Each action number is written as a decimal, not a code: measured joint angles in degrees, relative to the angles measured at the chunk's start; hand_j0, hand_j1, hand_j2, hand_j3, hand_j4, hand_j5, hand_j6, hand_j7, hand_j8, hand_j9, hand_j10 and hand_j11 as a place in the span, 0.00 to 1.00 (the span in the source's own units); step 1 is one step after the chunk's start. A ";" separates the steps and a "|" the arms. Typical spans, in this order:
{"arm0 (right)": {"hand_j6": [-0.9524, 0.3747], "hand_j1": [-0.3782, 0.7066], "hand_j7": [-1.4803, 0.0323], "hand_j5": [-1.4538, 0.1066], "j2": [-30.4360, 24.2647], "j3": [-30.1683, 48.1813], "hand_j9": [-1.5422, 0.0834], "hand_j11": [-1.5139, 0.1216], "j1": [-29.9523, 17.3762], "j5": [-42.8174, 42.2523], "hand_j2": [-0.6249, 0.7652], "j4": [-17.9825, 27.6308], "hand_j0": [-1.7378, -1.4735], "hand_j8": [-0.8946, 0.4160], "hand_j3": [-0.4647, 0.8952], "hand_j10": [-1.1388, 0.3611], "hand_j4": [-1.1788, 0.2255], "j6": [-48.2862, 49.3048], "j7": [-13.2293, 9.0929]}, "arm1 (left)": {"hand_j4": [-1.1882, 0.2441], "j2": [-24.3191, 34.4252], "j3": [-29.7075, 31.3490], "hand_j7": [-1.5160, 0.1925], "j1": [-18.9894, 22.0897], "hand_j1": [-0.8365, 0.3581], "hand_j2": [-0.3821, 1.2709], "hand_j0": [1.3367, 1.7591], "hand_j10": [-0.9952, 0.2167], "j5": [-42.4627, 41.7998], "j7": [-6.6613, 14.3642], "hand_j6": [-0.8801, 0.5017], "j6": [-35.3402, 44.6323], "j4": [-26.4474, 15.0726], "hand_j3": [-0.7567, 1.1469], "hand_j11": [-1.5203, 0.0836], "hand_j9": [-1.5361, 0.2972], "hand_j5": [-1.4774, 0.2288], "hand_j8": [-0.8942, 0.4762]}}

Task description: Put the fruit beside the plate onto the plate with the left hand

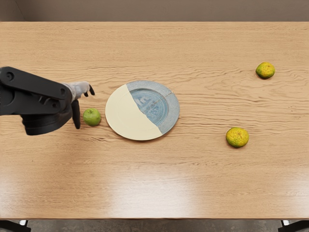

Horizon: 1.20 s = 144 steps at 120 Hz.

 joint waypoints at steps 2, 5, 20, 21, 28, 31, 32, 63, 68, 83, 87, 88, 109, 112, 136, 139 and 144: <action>0.70 0.06 0.96 0.91 0.00 0.00 0.93 0.91 0.01 0.00 0.45 0.00 0.30 0.66 0.34 0.74 0.82 0.00 0.00 | 0.65 -0.09 0.02 0.70 0.00 0.74 0.26 0.76 0.61 -0.03 0.19 0.45 0.41 0.00 0.40 0.74 0.66 0.67 0.47; 0.70 0.06 0.96 0.91 0.00 0.00 0.93 0.90 0.01 0.00 0.45 0.00 0.30 0.66 0.34 0.74 0.82 0.00 0.00 | 0.65 -0.27 0.05 0.70 0.01 0.74 0.26 0.76 0.61 -0.07 0.43 0.45 0.94 0.00 0.40 0.74 0.66 0.67 0.47; 0.70 0.06 0.96 0.91 0.00 0.00 0.93 0.91 -0.01 0.00 0.45 0.00 0.30 0.66 0.34 0.74 0.82 0.00 0.00 | 0.65 -2.32 0.14 0.69 0.94 0.74 0.26 0.76 0.61 -0.16 1.80 0.45 3.55 0.04 0.40 0.74 0.66 0.67 0.47; 0.70 0.06 0.96 0.91 0.00 0.00 0.93 0.91 0.00 0.00 0.45 0.00 0.30 0.66 0.34 0.74 0.82 0.00 0.00 | 0.65 -2.48 0.14 0.69 1.00 0.74 0.26 0.76 0.61 -0.16 1.87 0.45 3.68 0.04 0.40 0.74 0.66 0.67 0.47; 0.70 0.06 0.96 0.91 0.00 0.00 0.93 0.91 0.00 0.00 0.45 0.00 0.30 0.66 0.34 0.74 0.82 0.00 0.00 | 0.65 -3.60 0.14 0.69 1.39 0.74 0.26 0.76 0.61 -0.40 2.22 0.45 4.51 0.16 0.40 0.74 0.66 0.67 0.47; 0.70 0.06 0.96 0.91 0.00 0.00 0.93 0.91 0.00 0.00 0.45 0.00 0.30 0.66 0.34 0.74 0.82 0.00 0.00 | 0.65 -3.97 0.14 0.69 1.47 0.74 0.26 0.76 0.61 -0.66 2.33 0.45 5.20 0.23 0.40 0.74 0.66 0.67 0.47; 0.70 0.06 0.96 0.91 0.00 0.00 0.93 0.91 0.00 0.00 0.45 0.00 0.30 0.66 0.34 0.74 0.82 0.00 0.00 | 0.65 -4.06 0.14 0.69 1.52 0.74 0.26 0.76 0.61 -0.73 2.37 0.45 5.42 0.24 0.40 0.74 0.66 0.67 0.47; 0.70 0.06 0.96 0.91 0.00 0.00 0.93 0.91 0.00 0.00 0.45 0.00 0.30 0.66 0.34 0.74 0.82 0.00 0.00 | 0.65 -5.86 0.14 0.69 3.90 0.73 0.26 0.76 0.61 -2.22 2.97 0.45 9.03 1.22 0.40 0.74 0.66 0.67 0.46; 0.70 0.06 0.96 0.91 0.00 0.00 0.93 0.91 0.00 0.00 0.45 0.00 0.30 0.66 0.34 0.74 0.82 0.00 0.00 | 0.65 -6.26 0.14 0.69 4.30 0.73 0.26 0.76 0.61 -2.31 2.99 0.45 9.24 1.61 0.40 0.74 0.66 0.67 0.46; 0.70 0.06 0.96 0.91 0.00 0.00 0.93 0.91 0.01 0.00 0.45 0.00 0.30 0.66 0.34 0.74 0.82 0.00 0.00 | 0.65 -7.37 0.12 0.69 5.05 0.73 0.26 0.76 0.61 -2.61 2.99 0.45 9.54 2.90 0.40 0.74 0.66 0.67 0.46; 0.70 0.06 0.96 0.91 0.00 0.00 0.93 0.91 0.02 0.00 0.45 0.00 0.30 0.66 0.34 0.74 0.82 0.00 0.00 | 0.65 -7.65 0.09 0.69 5.21 0.73 0.26 0.76 0.61 -2.67 2.98 0.45 9.58 3.14 0.40 0.74 0.66 0.67 0.46; 0.70 0.06 0.96 0.91 0.00 0.00 0.93 0.91 0.02 0.00 0.45 0.00 0.30 0.66 0.34 0.74 0.82 0.00 0.00 | 0.65 -7.66 0.07 0.69 5.24 0.73 0.26 0.76 0.61 -2.68 2.98 0.45 9.59 3.19 0.40 0.74 0.66 0.67 0.46; 0.70 0.06 0.96 0.91 0.00 0.00 0.93 0.91 0.02 0.00 0.45 0.00 0.30 0.66 0.34 0.74 0.82 0.00 0.00 | 0.65 -9.30 -0.59 0.69 7.09 0.73 0.26 0.76 0.61 -2.81 2.91 0.45 9.66 4.83 0.40 0.74 0.65 0.67 0.46; 0.70 0.06 0.96 0.91 0.00 0.00 0.93 0.91 0.02 0.00 0.45 0.00 0.30 0.66 0.34 0.74 0.82 0.00 0.00 | 0.65 -9.49 -0.70 0.69 7.44 0.73 0.26 0.76 0.61 -2.81 2.90 0.45 9.66 5.09 0.40 0.74 0.65 0.67 0.46; 0.70 0.06 0.96 0.91 0.00 0.00 0.93 0.91 0.02 0.00 0.45 0.00 0.30 0.66 0.34 0.74 0.82 0.00 0.00 | 0.64 -10.38 -0.97 0.68 8.85 0.72 0.26 0.76 0.59 -3.12 2.75 0.44 9.67 6.89 0.40 0.73 0.64 0.66 0.45; 0.70 0.06 0.96 0.91 0.00 0.00 0.93 0.90 0.03 0.00 0.45 0.00 0.30 0.66 0.34 0.74 0.82 0.00 0.00 | 0.64 -10.48 -0.98 0.68 9.00 0.72 0.27 0.76 0.59 -3.12 2.73 0.44 9.67 7.06 0.40 0.72 0.64 0.66 0.45; 0.70 0.06 0.96 0.91 0.00 0.00 0.93 0.91 0.03 0.00 0.45 0.00 0.30 0.66 0.34 0.74 0.82 0.00 0.00 | 0.63 -10.86 -0.97 0.67 9.52 0.71 0.27 0.76 0.59 -3.12 2.71 0.43 9.67 7.25 0.40 0.72 0.64 0.65 0.44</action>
